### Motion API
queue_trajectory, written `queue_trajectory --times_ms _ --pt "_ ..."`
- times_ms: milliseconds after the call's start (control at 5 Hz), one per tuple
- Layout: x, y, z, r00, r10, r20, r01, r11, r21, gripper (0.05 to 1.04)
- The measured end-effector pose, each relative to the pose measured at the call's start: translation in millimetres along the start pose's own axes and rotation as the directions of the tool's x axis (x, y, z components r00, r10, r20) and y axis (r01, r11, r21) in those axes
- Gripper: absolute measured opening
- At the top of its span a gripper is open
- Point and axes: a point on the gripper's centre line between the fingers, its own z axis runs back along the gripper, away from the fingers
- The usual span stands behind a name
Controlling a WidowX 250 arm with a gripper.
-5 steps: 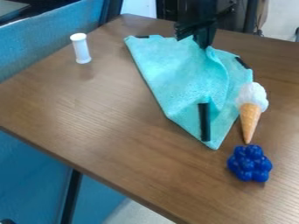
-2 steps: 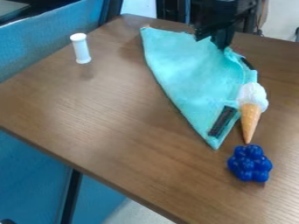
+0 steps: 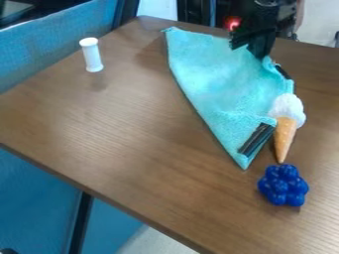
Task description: Fold the cloth from bottom left to top right
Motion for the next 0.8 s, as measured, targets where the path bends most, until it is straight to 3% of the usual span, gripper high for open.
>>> queue_trajectory --times_ms 200,400,600,800 --pt "-2 -1 0 1.0 -0.019 -0.007 0.019 1.0 -0.003 0.218" --pt "-13 6 -13 0.997 -0.047 -0.054 0.046 0.999 -0.012 0.473" --pt "-6 12 -9 0.995 -0.082 -0.05 0.079 0.995 -0.057 0.772" --pt "5 15 15 0.989 -0.132 -0.066 0.119 0.979 -0.164 0.99"
